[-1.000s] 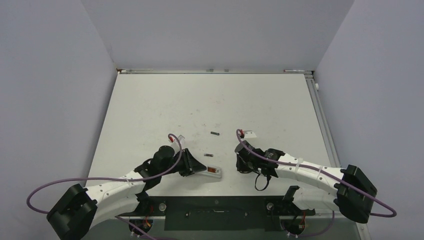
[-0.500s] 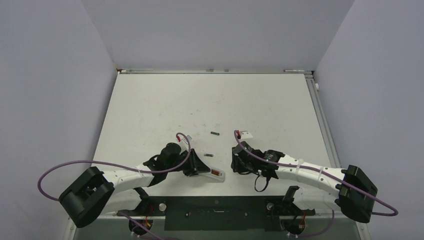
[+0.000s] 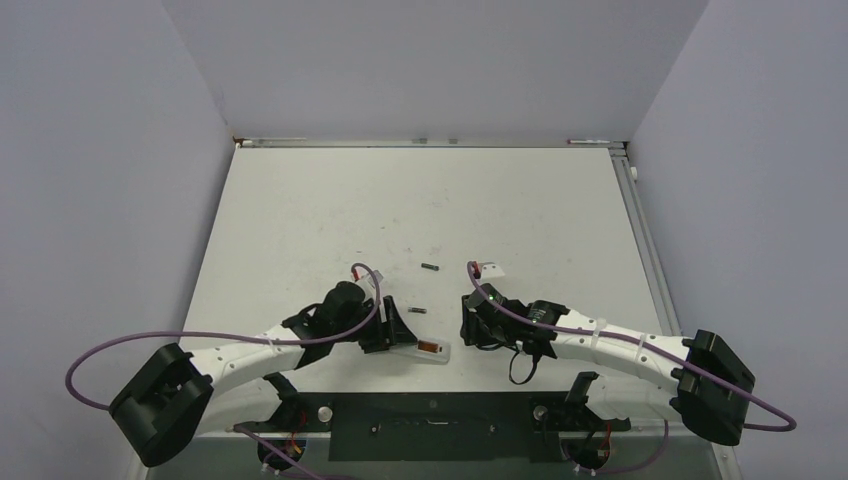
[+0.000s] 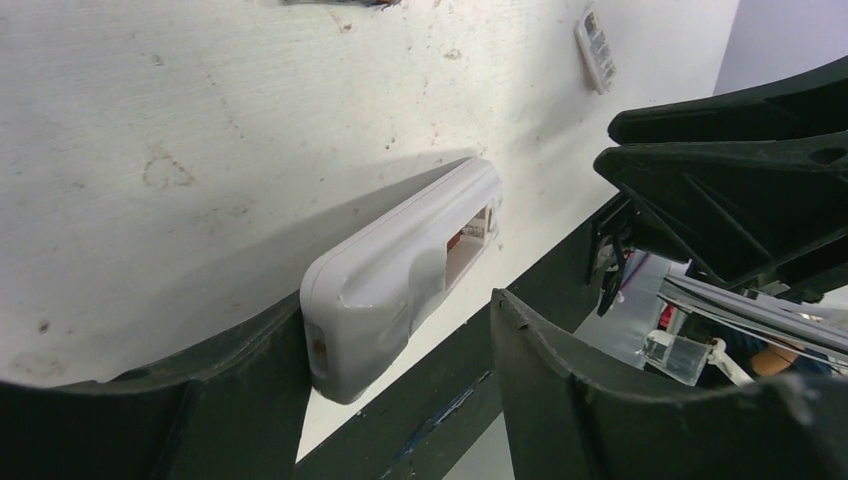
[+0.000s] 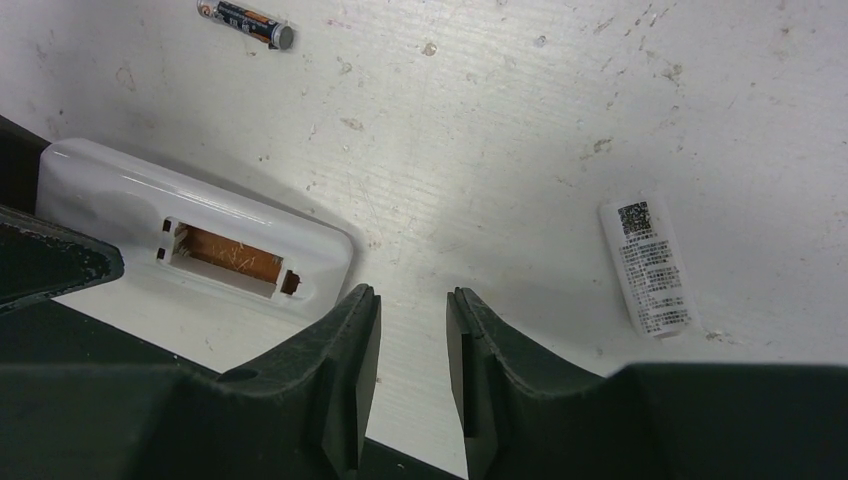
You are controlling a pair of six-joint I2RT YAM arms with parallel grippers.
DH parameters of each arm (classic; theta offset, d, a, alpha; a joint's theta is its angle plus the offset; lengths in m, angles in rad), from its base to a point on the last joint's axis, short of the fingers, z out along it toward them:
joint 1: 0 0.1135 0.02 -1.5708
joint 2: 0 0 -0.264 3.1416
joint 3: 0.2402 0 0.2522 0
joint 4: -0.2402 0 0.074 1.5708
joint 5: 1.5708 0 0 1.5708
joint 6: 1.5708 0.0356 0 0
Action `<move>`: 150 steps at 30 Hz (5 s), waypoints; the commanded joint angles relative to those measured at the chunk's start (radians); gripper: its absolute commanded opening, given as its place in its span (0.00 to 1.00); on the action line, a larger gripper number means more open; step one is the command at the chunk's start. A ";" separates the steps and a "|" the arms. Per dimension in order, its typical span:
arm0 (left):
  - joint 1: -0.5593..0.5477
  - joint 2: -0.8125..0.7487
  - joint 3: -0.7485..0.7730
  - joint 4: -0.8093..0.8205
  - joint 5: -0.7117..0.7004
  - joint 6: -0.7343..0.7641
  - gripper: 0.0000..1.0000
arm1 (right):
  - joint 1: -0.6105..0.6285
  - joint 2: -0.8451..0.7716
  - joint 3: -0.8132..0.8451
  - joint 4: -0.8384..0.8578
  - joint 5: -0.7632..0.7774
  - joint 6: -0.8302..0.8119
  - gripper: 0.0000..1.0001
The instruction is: Load the batteries into the remote control
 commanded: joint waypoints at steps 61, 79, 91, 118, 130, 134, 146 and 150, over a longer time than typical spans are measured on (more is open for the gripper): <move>-0.029 0.117 0.181 -0.226 -0.113 0.128 0.46 | 0.224 0.359 0.077 0.180 0.047 -0.030 0.09; -0.046 0.286 0.302 -0.142 -0.024 0.175 0.34 | 0.327 0.360 0.099 0.190 0.044 0.041 0.09; -0.103 0.368 0.332 -0.042 0.034 0.166 0.33 | 0.372 0.393 0.142 0.197 0.064 0.074 0.09; -0.092 0.142 0.514 -0.480 -0.299 0.321 0.59 | 0.341 0.411 0.176 0.169 0.167 0.124 0.15; -0.049 -0.134 0.429 -0.600 -0.374 0.311 0.63 | 0.291 0.327 0.264 0.026 0.225 0.035 0.29; -0.024 -0.220 0.400 -0.630 -0.389 0.302 0.64 | 0.265 0.309 0.295 -0.016 0.239 -0.005 0.34; 0.073 -0.415 0.330 -0.669 -0.336 0.297 0.66 | 0.169 0.283 0.316 -0.001 0.182 -0.050 0.42; 0.082 -0.457 0.310 -0.666 -0.314 0.289 0.66 | 0.150 0.308 0.333 0.031 0.180 -0.020 0.44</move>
